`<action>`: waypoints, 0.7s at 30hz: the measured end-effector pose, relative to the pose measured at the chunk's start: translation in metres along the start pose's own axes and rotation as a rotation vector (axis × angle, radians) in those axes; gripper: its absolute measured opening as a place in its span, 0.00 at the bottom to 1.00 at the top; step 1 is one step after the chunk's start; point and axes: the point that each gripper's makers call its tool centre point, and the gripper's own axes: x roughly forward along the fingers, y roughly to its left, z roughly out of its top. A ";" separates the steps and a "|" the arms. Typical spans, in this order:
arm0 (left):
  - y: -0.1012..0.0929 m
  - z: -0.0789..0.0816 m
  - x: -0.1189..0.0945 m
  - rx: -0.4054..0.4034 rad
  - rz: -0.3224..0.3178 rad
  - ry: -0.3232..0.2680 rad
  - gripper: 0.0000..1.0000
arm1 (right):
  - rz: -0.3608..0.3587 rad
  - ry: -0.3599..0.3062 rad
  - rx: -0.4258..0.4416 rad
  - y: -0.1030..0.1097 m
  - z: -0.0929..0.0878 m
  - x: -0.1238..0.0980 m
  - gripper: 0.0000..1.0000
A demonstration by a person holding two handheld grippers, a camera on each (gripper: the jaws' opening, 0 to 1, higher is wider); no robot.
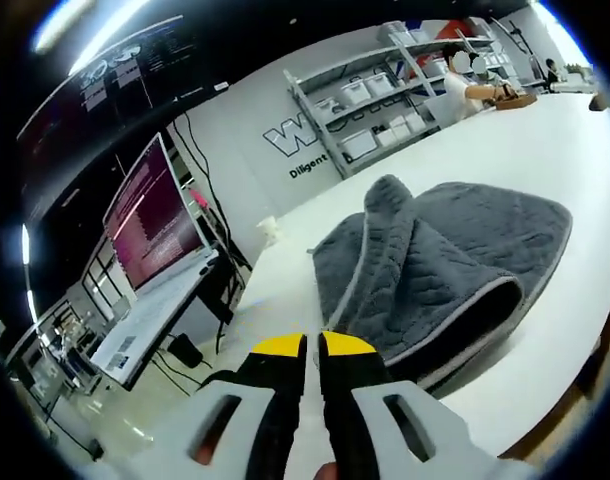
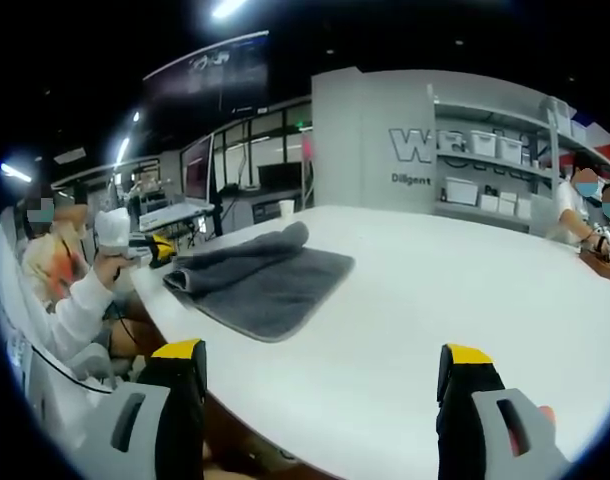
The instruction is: Open the folded towel by lifting each exposed corner and separating the folded layers until the towel lies flat within the target outline without major curled edges
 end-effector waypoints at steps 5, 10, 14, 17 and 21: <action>-0.003 -0.012 0.000 -0.033 -0.024 0.023 0.07 | 0.002 0.000 0.000 0.000 0.001 0.001 0.96; -0.006 -0.010 -0.007 -0.073 -0.049 0.015 0.09 | 0.003 0.005 0.000 0.001 0.000 0.002 0.96; -0.015 0.003 -0.014 -0.105 -0.095 -0.016 0.11 | 0.006 0.009 -0.002 0.002 -0.001 0.003 0.96; -0.027 0.010 -0.018 -0.165 -0.163 -0.031 0.14 | 0.008 0.008 -0.002 0.002 -0.001 0.003 0.96; -0.039 0.020 -0.023 -0.197 -0.209 -0.053 0.23 | 0.005 0.007 -0.001 0.001 0.000 0.003 0.96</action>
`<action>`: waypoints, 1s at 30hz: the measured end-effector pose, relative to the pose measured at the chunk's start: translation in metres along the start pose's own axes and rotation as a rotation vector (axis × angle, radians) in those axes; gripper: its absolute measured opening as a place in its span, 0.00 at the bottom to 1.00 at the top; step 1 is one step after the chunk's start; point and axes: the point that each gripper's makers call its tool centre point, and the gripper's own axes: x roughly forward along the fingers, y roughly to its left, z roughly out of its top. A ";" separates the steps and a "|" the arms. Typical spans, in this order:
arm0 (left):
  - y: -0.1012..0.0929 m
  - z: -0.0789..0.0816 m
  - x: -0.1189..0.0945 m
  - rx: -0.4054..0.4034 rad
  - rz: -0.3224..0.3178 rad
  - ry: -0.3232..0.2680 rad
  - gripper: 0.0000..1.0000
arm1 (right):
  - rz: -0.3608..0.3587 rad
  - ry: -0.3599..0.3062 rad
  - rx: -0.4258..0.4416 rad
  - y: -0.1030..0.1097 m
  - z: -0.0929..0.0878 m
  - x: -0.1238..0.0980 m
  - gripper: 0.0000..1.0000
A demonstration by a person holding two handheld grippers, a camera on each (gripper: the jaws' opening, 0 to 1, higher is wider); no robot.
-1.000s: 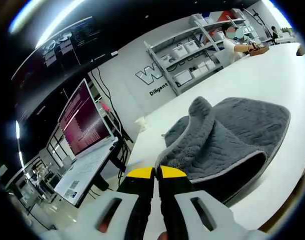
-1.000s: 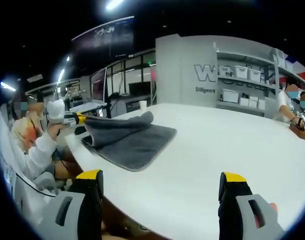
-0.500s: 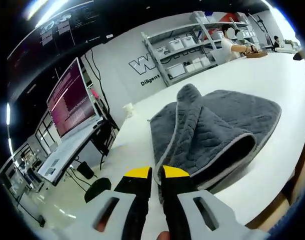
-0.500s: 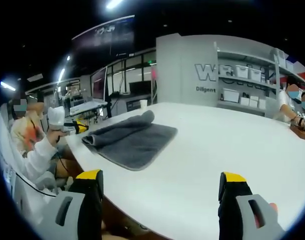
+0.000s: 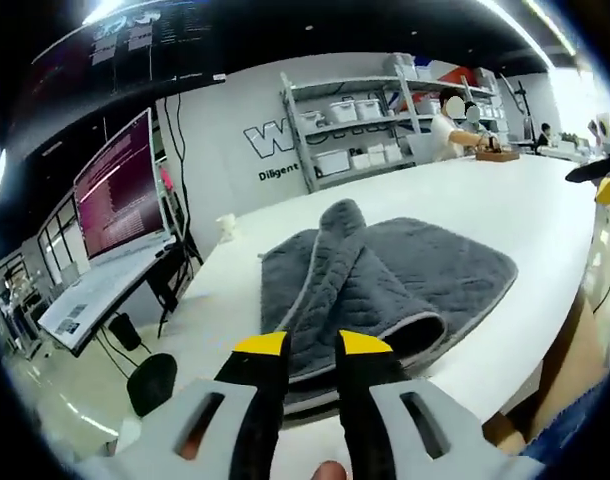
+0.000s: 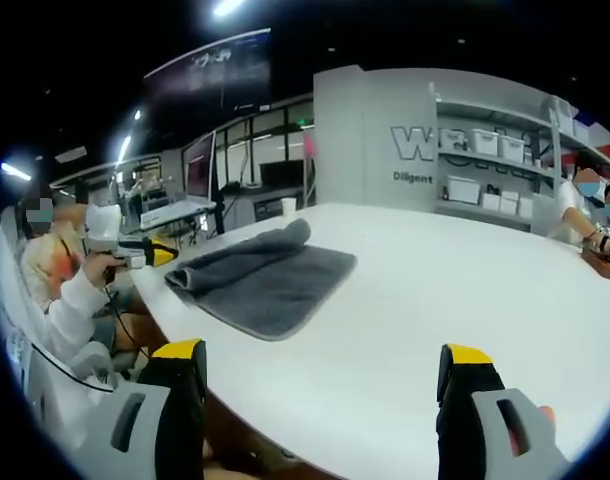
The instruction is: Open the folded towel by lifting each exposed corner and separating the folded layers until the towel lies flat within the target outline without major curled edges
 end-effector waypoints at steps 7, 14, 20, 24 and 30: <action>-0.023 0.012 -0.004 -0.091 -0.083 -0.033 0.37 | -0.001 0.001 0.003 -0.001 -0.001 0.000 0.96; -0.045 0.020 0.003 -0.181 -0.160 -0.043 0.57 | -0.001 0.003 0.003 -0.002 -0.001 0.001 0.96; -0.056 0.034 0.008 -0.243 -0.171 -0.039 0.82 | -0.001 0.004 0.002 -0.001 -0.001 0.001 0.96; -0.062 0.043 0.006 -0.212 -0.191 0.001 0.93 | 0.000 0.008 0.000 0.000 -0.002 0.002 0.96; -0.061 0.059 0.000 -0.183 -0.193 0.016 0.99 | 0.000 0.013 0.000 0.002 -0.002 0.005 0.96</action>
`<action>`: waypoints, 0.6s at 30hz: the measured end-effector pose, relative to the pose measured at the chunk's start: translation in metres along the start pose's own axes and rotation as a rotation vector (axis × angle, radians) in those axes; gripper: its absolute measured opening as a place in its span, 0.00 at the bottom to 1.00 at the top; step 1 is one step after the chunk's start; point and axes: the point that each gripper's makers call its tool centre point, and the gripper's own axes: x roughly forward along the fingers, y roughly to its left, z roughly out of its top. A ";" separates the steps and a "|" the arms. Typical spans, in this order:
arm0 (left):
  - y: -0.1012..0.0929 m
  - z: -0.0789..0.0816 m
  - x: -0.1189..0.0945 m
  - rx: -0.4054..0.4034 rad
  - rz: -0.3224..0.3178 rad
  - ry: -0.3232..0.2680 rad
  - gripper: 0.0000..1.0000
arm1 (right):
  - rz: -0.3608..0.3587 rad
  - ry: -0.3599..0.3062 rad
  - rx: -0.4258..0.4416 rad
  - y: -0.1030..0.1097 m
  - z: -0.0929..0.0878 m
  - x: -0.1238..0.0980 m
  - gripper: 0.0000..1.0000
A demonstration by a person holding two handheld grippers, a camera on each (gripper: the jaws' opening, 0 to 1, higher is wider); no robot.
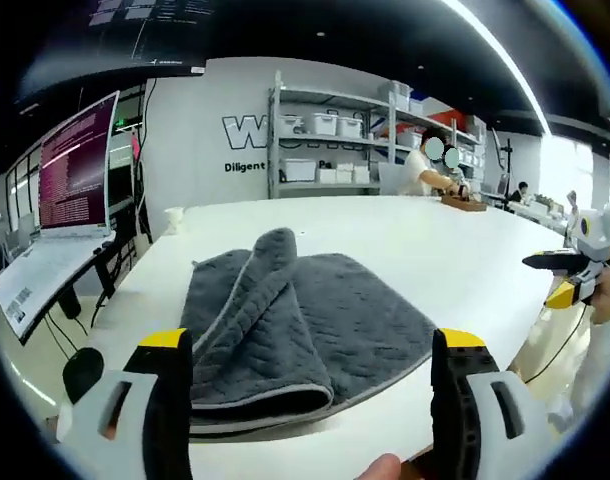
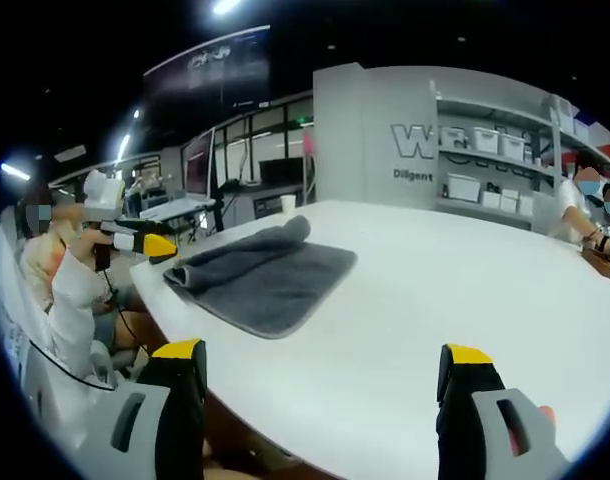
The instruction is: Open the folded towel by lifting each exposed corner and separating the folded layers until the towel lies flat within the target outline without major curled edges
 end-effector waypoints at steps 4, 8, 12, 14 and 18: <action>-0.004 0.014 -0.002 0.010 -0.006 -0.008 1.00 | 0.005 0.010 -0.001 0.002 -0.002 0.004 0.96; -0.012 0.031 -0.006 0.008 -0.012 -0.037 1.00 | 0.014 0.019 -0.004 0.004 -0.004 0.007 0.96; -0.021 0.041 -0.011 -0.029 -0.021 -0.083 1.00 | 0.012 0.031 -0.001 0.002 -0.008 0.011 0.96; -0.024 0.037 -0.014 -0.028 -0.001 -0.085 1.00 | 0.015 0.038 0.001 0.003 -0.010 0.013 0.96; -0.022 0.024 -0.019 -0.033 0.013 -0.079 1.00 | 0.017 0.044 0.001 0.004 -0.012 0.014 0.96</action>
